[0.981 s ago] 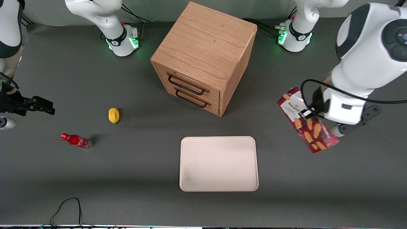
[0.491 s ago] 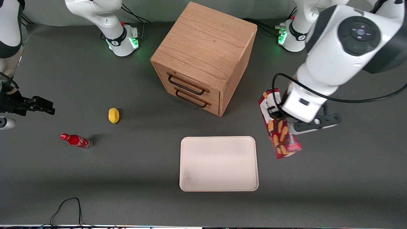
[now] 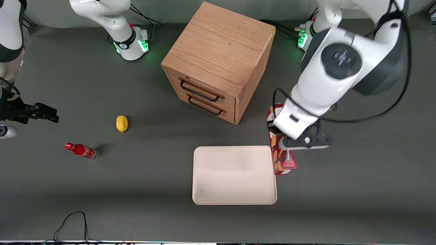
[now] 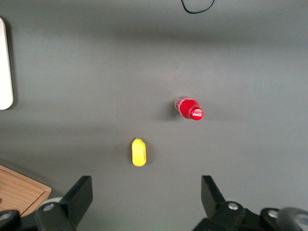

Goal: Place red cookie box on tray
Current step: 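Carry the held box with the left gripper toward the cream tray, then lower the box onto the tray and open the left gripper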

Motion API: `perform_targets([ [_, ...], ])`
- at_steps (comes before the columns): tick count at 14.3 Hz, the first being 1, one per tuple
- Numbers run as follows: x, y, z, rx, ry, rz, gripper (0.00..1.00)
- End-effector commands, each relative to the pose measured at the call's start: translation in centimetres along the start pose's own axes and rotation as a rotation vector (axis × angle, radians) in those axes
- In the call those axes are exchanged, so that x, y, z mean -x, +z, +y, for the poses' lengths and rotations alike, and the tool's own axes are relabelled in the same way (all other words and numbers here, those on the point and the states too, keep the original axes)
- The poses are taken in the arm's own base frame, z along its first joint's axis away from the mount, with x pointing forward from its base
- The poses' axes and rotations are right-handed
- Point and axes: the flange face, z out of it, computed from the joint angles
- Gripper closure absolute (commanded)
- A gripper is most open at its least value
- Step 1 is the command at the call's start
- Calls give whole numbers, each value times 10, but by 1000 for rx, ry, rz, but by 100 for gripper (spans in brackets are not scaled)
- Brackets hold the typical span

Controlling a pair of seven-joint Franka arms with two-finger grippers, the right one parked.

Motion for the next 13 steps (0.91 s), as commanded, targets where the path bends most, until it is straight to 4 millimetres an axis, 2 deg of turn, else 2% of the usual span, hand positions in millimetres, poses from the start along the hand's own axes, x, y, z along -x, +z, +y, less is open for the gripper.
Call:
perform_targets([
  [1,-21,68,13,-22,32,16,100],
  [7,-34,188,9,-57,82,48,100],
  [11,-35,225,4,-75,99,49,100],
  [13,-38,231,5,-55,102,82,100],
])
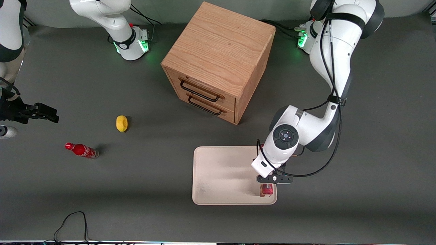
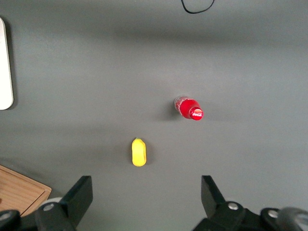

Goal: Place red cookie box on tray
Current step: 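Lower the box onto the tray and open the left gripper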

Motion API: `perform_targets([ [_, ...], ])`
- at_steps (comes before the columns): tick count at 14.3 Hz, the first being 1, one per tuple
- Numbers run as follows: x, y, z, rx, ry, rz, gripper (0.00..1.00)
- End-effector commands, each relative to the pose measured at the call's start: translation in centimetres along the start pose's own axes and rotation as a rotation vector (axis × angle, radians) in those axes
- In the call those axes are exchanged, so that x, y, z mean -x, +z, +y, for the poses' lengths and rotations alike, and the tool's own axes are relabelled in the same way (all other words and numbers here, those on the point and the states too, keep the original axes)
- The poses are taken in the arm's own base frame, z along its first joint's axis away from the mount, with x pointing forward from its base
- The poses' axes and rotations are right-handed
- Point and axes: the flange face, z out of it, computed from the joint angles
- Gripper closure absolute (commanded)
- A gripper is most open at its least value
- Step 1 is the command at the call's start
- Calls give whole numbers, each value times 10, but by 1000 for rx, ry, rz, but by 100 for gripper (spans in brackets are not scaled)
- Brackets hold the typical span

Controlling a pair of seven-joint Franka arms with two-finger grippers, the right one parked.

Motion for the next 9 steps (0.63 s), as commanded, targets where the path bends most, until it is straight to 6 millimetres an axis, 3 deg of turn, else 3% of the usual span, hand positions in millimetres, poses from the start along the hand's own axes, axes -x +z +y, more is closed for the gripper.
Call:
perform_targets([
  [1,-5,3,2,10,21,58,100],
  [9,-3,15,0,10,-56,44,100],
])
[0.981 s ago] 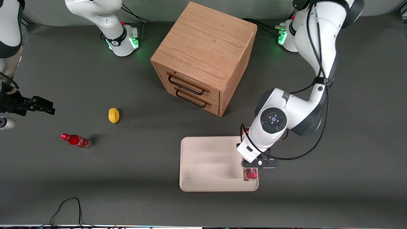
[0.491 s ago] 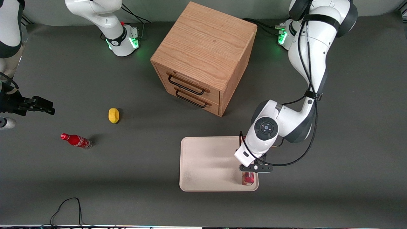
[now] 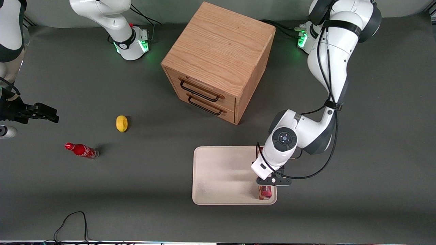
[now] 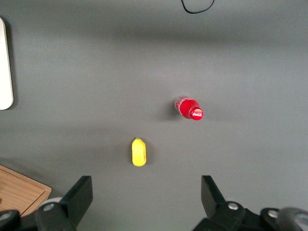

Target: Place red cookie box on tray

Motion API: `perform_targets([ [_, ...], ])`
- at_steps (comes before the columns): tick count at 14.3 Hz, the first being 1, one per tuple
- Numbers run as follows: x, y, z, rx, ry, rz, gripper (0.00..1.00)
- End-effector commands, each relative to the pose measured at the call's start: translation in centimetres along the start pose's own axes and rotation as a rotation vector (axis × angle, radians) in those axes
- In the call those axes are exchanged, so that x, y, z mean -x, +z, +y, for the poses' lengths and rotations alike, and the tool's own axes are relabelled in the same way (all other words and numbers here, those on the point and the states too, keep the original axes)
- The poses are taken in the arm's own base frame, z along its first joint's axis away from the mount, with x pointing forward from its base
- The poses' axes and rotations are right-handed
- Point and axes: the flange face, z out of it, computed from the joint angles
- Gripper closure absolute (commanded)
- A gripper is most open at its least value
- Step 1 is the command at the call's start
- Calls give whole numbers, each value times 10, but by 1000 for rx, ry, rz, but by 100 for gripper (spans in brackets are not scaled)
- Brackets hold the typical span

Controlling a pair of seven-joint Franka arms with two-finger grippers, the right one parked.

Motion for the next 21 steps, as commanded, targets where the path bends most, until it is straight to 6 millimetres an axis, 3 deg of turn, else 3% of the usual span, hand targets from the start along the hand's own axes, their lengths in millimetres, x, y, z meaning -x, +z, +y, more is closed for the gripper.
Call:
perform_targets([
  [1,-1,-4,2,-6,-62,21,100],
  [2,0,-4,1,-9,-73,22,42],
  [3,1,-1,0,-12,-73,16,2],
  [8,-1,-14,-1,-11,-85,17,0],
  [11,-3,-65,-3,-29,-127,12,0],
  [14,7,-158,-4,-50,-130,6,0],
  [18,41,-299,-30,-64,-148,-25,0],
  [21,64,-356,-52,-93,-161,-40,0],
])
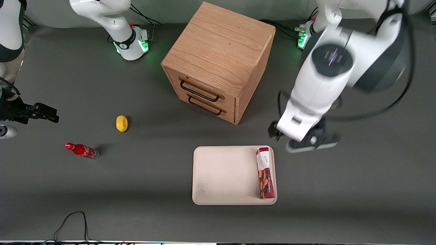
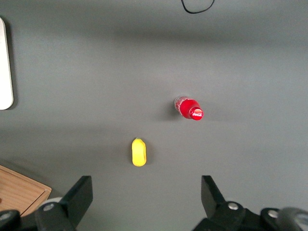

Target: Place red cookie box on tray

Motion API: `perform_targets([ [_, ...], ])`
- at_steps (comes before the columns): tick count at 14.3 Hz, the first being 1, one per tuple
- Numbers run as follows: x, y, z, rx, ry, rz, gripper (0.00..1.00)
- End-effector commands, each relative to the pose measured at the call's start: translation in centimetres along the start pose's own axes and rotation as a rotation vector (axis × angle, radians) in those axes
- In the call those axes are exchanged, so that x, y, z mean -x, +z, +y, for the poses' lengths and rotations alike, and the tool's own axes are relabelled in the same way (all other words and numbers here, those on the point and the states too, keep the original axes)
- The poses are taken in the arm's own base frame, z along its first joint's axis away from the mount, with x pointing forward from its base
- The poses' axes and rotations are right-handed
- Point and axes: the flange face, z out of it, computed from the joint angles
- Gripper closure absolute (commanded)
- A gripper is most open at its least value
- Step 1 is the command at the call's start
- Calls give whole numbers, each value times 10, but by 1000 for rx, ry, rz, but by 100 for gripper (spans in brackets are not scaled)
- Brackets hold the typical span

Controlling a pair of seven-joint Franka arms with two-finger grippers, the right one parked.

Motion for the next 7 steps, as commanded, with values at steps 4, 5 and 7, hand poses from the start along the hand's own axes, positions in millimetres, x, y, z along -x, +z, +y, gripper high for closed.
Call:
perform_targets([
  [4,4,-43,-121,14,48,-93,0],
  [5,5,-47,-144,19,61,-97,0],
  [7,8,-44,-180,11,75,-106,0],
])
